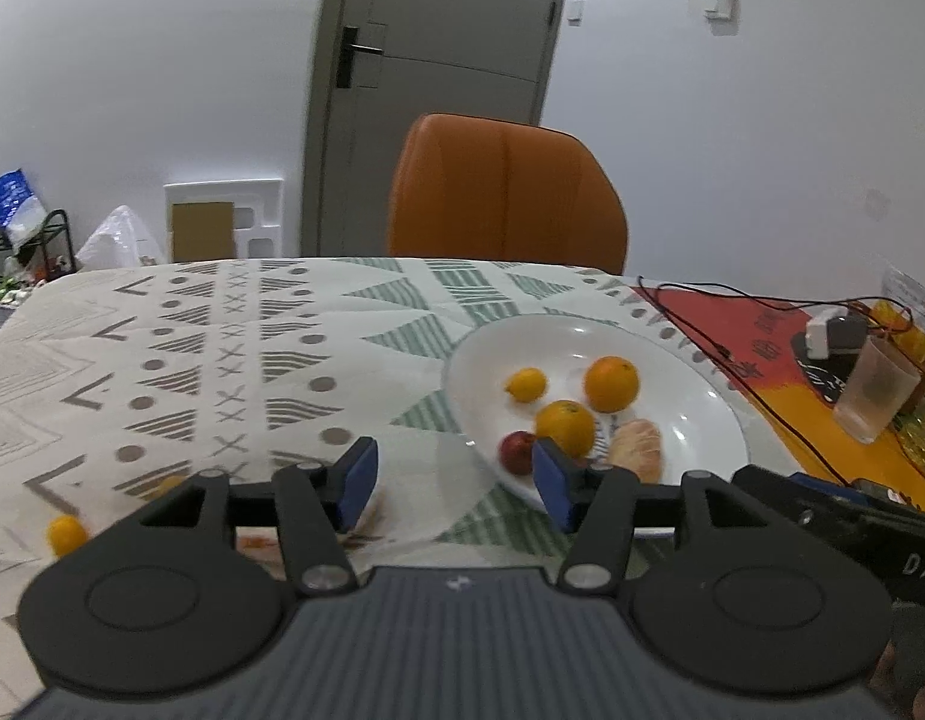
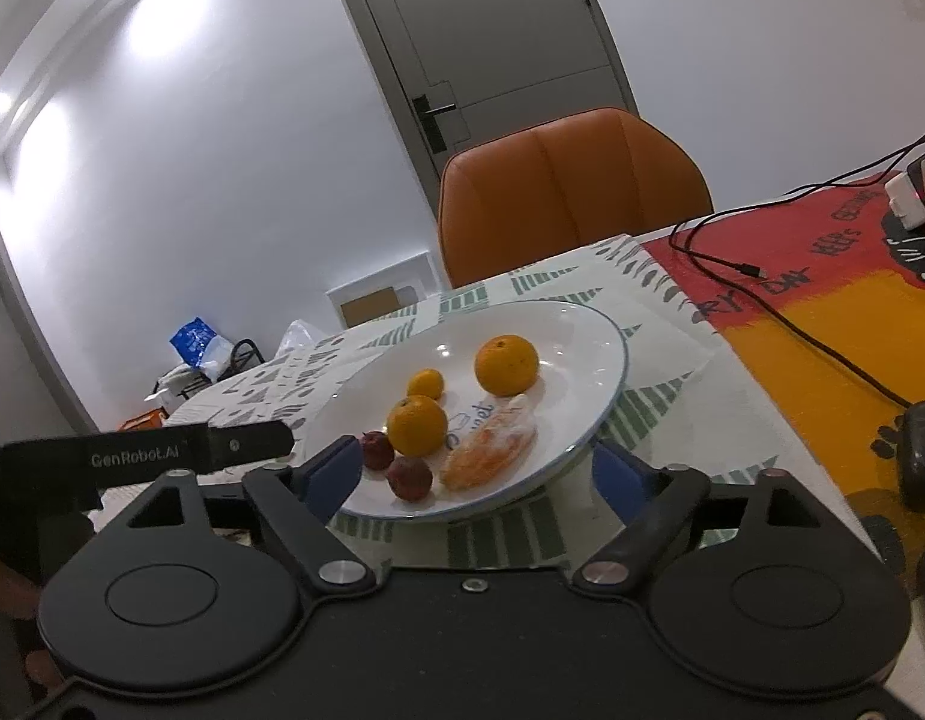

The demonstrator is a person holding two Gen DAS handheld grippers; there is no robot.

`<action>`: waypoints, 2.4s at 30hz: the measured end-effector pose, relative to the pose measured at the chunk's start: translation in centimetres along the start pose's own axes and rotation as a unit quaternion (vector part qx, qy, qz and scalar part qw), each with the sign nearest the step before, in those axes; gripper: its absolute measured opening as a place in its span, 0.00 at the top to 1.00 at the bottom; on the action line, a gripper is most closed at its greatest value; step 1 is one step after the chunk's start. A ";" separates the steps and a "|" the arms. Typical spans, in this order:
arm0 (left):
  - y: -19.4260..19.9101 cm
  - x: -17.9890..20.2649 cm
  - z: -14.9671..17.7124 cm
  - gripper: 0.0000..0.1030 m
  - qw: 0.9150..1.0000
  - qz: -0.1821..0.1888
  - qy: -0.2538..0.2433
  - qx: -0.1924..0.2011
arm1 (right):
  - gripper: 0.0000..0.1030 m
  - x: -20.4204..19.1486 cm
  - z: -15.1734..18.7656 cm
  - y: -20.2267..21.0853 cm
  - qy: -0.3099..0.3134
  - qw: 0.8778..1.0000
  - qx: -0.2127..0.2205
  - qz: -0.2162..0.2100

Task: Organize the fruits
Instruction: 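Open the left gripper over the bowl to drop the brown fruit, then withdraw both open tools from the bowl toward the fruit left on the table, then grasp the small orange on the table with the left gripper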

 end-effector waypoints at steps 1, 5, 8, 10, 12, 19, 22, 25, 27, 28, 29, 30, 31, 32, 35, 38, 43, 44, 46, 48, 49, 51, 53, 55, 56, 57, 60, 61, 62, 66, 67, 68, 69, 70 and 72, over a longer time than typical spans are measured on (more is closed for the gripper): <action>0.3 -0.3 0.0 0.46 1.000 -0.003 0.003 0.001 | 0.16 -0.1 0.0 0.1 0.001 1.000 0.000 -0.001; 1.2 -1.2 -0.2 0.45 1.000 -0.015 0.011 0.007 | 0.11 -0.8 -0.1 0.3 0.004 1.000 0.003 -0.005; 2.1 -1.5 -0.5 0.35 0.999 -0.025 0.009 0.019 | 0.08 -1.2 0.0 0.6 0.005 1.000 0.003 -0.006; 2.7 -1.6 -0.6 0.28 0.999 -0.026 0.007 0.027 | 0.07 -1.6 0.0 0.7 0.007 1.000 0.003 -0.007; 3.2 -1.8 -0.8 0.25 0.999 -0.027 0.004 0.034 | 0.07 -2.1 0.0 0.8 0.010 1.000 0.004 -0.009; 4.8 -2.6 -1.2 0.20 0.998 -0.034 0.006 0.052 | 0.04 -3.6 -0.1 1.4 0.023 1.000 0.009 -0.017; 5.7 -3.4 -1.2 0.19 0.997 -0.037 0.011 0.059 | 0.04 -4.1 -0.1 1.5 0.027 0.999 0.010 -0.019; 6.3 -4.0 -1.0 0.17 0.997 -0.041 0.016 0.063 | 0.04 -4.8 0.0 1.6 0.031 0.999 0.011 -0.022; 6.8 -4.6 -1.0 0.14 0.997 -0.045 0.021 0.067 | 0.03 -5.2 0.1 1.6 0.034 0.999 0.010 -0.025; 7.0 -4.7 -0.9 0.11 0.996 -0.045 0.024 0.067 | 0.03 -5.4 0.2 1.6 0.036 0.999 0.010 -0.026; 7.2 -5.0 -0.8 0.09 0.997 -0.042 0.027 0.067 | 0.03 -5.6 0.2 1.7 0.038 0.999 0.011 -0.028; 7.4 -5.2 -0.8 0.07 0.996 -0.041 0.028 0.067 | 0.03 -5.8 0.3 1.8 0.040 0.999 0.011 -0.029; 7.6 -5.3 -0.8 0.05 0.996 -0.041 0.030 0.070 | 0.03 -6.0 0.3 1.8 0.041 0.999 0.011 -0.030; 7.9 -5.5 -0.8 0.03 0.996 -0.040 0.033 0.073 | 0.03 -6.2 0.4 1.8 0.042 0.999 0.011 -0.031; 8.7 -5.9 -0.9 0.01 0.995 -0.040 0.036 0.082 | 0.03 -6.9 0.5 1.9 0.049 0.998 0.014 -0.035; 9.3 -6.5 -0.9 0.00 0.995 -0.048 0.032 0.086 | 0.03 -7.7 0.6 2.1 0.056 0.998 0.016 -0.040; 10.2 -8.1 -0.6 0.00 0.993 -0.059 0.045 0.090 | 0.03 -9.2 0.9 2.1 0.065 0.997 0.016 -0.048; 10.4 -8.4 -0.6 0.00 0.993 -0.061 0.047 0.091 | 0.03 -9.5 1.0 2.1 0.067 0.996 0.015 -0.050; 10.8 -9.1 -0.5 0.00 0.992 -0.069 0.053 0.094 | 0.03 -9.9 1.2 2.1 0.070 0.996 0.014 -0.053; 11.3 -9.9 -0.4 0.00 0.991 -0.076 0.059 0.097 | 0.01 -10.4 1.3 2.1 0.072 0.996 0.013 -0.054; 11.5 -10.3 -0.4 0.00 0.990 -0.079 0.062 0.098 | 0.00 -10.6 1.4 2.1 0.074 0.996 0.014 -0.055; 12.0 -11.0 -0.2 0.00 0.989 -0.084 0.066 0.101 | 0.00 -11.0 1.6 2.1 0.078 0.995 0.012 -0.057; 12.4 -11.6 -0.1 0.00 0.988 -0.089 0.070 0.103 | 0.00 -11.4 1.7 2.0 0.081 0.995 0.011 -0.059; 12.8 -12.1 0.1 0.00 0.988 -0.092 0.074 0.104 | 0.00 -11.8 1.8 2.0 0.083 0.995 0.011 -0.060; 12.9 -12.4 0.3 0.00 0.987 -0.096 0.077 0.103 | 0.00 -12.0 1.9 1.9 0.083 0.995 0.010 -0.061; 13.0 -12.7 0.4 0.00 0.987 -0.097 0.079 0.104 | 0.00 -12.2 1.9 1.9 0.084 0.995 0.009 -0.062; 13.3 -13.7 0.7 0.00 0.985 -0.106 0.091 0.103 | 0.00 -12.8 2.1 1.7 0.090 0.994 0.008 -0.063; 13.4 -14.0 0.8 0.00 0.984 -0.109 0.095 0.104 | 0.00 -13.1 2.3 1.6 0.091 0.994 0.006 -0.064; 13.6 -14.4 0.9 0.00 0.983 -0.113 0.101 0.104 | 0.00 -13.3 2.4 1.5 0.092 0.994 0.004 -0.065; 14.1 -16.0 1.4 0.00 0.979 -0.128 0.115 0.105 | 0.00 -13.9 2.9 0.8 0.091 0.994 -0.009 -0.064; 14.2 -16.3 1.5 0.00 0.979 -0.132 0.116 0.105 | 0.00 -14.1 3.0 0.6 0.089 0.994 -0.014 -0.064; 14.2 -16.6 1.5 0.00 0.978 -0.136 0.117 0.104 | 0.00 -14.2 3.1 0.5 0.089 0.994 -0.017 -0.065; 14.3 -16.9 1.6 0.00 0.978 -0.140 0.118 0.103 | 0.00 -14.4 3.3 0.4 0.090 0.993 -0.020 -0.068; 14.4 -17.1 1.7 0.00 0.977 -0.144 0.117 0.102 | 0.00 -14.6 3.4 0.3 0.092 0.993 -0.021 -0.069; 14.3 -17.6 1.9 0.00 0.977 -0.151 0.116 0.098 | 0.00 -15.1 3.7 0.2 0.097 0.993 -0.024 -0.071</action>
Point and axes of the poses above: each gripper's, at about its wrist camera, not at the fingertips, and y roughly against the way its jaws point, x to its right, z to its underside, the point moved 8 cm from there along -y, roughly the way its jaws point, and after that the axes turned 14 degrees about z, right-handed, at the moved point
